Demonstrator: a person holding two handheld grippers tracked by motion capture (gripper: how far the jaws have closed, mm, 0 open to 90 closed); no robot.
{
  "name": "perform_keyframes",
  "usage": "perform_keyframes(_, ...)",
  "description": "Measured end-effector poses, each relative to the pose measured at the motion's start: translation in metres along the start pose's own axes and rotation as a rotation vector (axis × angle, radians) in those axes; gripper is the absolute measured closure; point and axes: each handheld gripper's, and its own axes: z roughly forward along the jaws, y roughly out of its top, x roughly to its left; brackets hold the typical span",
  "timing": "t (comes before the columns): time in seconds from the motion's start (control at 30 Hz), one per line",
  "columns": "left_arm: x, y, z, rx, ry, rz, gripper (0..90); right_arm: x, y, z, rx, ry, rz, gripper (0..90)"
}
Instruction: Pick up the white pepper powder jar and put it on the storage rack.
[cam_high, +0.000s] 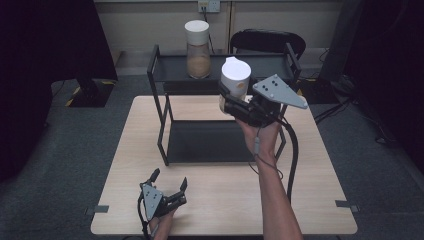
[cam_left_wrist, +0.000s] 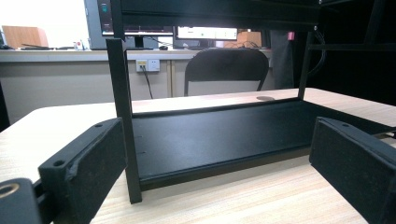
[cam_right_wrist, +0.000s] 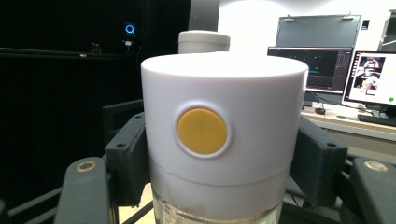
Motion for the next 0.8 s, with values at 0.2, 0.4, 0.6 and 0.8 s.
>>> perform_keyframes(0.2,0.0,0.0,0.0,0.001,0.001,0.0,3.6,-0.004,0.012,0.01,0.007,-0.008,0.002,30.6)
perform_keyframes(0.4,0.0,0.0,0.0,0.0,0.0,0.0,3.7,-0.009,0.025,0.021,0.003,-0.02,0.008,30.6)
perform_keyframes(0.6,0.0,0.0,0.0,0.002,0.001,0.0,3.8,-0.014,0.034,0.039,0.011,-0.037,0.018,30.6)
perform_keyframes(0.8,0.0,0.0,0.0,0.001,0.0,0.0,3.8,-0.011,0.044,0.055,0.021,-0.054,-0.002,30.6)
